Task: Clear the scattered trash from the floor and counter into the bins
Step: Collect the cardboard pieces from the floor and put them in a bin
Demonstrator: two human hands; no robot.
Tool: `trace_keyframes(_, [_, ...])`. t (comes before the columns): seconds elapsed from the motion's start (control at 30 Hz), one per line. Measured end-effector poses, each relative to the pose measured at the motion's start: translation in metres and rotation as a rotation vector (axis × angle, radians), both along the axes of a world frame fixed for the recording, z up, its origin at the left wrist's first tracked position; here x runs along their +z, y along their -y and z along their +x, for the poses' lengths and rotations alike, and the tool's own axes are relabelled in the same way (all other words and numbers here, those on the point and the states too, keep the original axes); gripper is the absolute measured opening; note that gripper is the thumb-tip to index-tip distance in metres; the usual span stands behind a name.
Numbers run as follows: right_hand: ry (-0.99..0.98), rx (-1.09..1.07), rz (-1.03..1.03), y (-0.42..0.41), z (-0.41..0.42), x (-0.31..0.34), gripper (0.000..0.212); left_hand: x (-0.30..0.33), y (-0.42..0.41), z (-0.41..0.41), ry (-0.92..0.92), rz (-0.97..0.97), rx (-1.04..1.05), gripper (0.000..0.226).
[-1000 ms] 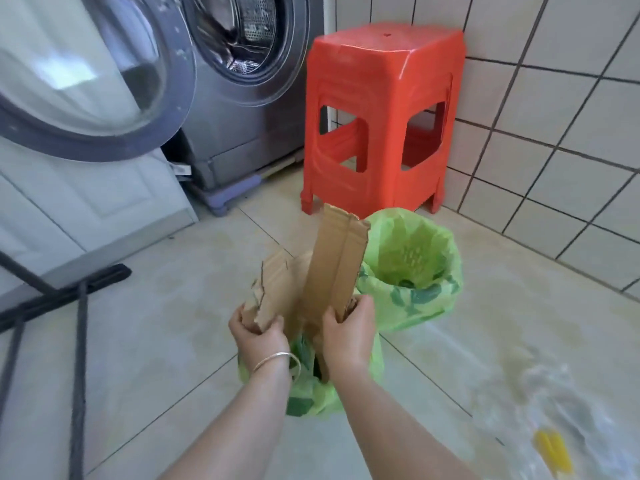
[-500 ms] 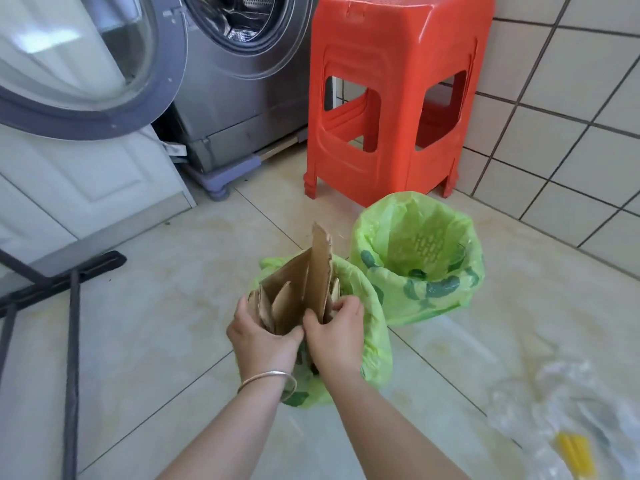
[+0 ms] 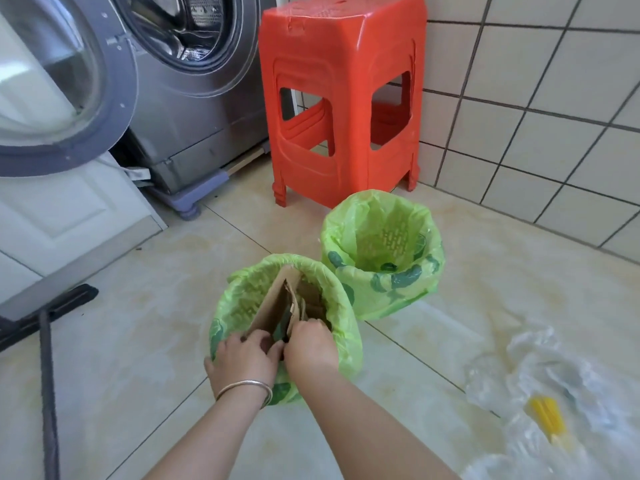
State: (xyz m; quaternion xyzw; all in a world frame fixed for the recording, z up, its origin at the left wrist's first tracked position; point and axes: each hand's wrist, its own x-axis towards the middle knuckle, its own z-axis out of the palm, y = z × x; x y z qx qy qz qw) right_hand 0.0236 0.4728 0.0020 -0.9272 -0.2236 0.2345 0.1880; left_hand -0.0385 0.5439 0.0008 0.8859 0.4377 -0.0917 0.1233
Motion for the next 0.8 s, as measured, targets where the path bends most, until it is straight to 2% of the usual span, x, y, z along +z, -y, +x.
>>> trace_keyframes(0.07, [0.063, 0.016, 0.102, 0.017, -0.003, 0.013, 0.033, 0.01, 0.009, -0.002, 0.174, 0.038, 0.07, 0.036])
trace_keyframes(0.13, [0.104, -0.004, 0.227, 0.045, -0.009, 0.03, 0.032, 0.023, 0.029, 0.0, 0.355, 0.09, 0.044, 0.038])
trace_keyframes(0.2, [0.084, -0.103, 0.326, 0.085, -0.012, 0.04, 0.029, 0.04, 0.059, 0.009, 0.466, 0.09, -0.06, 0.038])
trace_keyframes(0.27, [0.081, -0.209, 0.365, 0.141, -0.009, 0.045, 0.027, 0.059, 0.1, 0.025, 0.522, 0.009, -0.213, 0.041])
trace_keyframes(0.33, [0.099, -0.282, 0.344, 0.208, -0.004, 0.049, 0.027, 0.074, 0.149, 0.039, 0.489, -0.077, -0.434, 0.044])
trace_keyframes(0.4, [0.092, -0.41, 0.307, 0.283, 0.003, 0.053, 0.025, 0.079, 0.201, 0.05, 0.369, -0.131, -0.671, 0.043])
trace_keyframes(0.53, [0.045, -0.833, 0.289, 0.429, 0.002, 0.047, 0.023, 0.064, 0.306, 0.064, 0.211, -0.228, -1.024, 0.039])
trace_keyframes(0.63, [-0.001, -1.135, 0.309, 0.516, -0.017, 0.014, 0.021, 0.034, 0.372, 0.063, 0.12, -0.326, -1.097, 0.039])
trace_keyframes(0.8, [-0.127, -1.464, 0.268, 0.602, -0.074, -0.059, 0.02, -0.032, 0.454, 0.029, 0.019, -0.588, -1.034, 0.032])
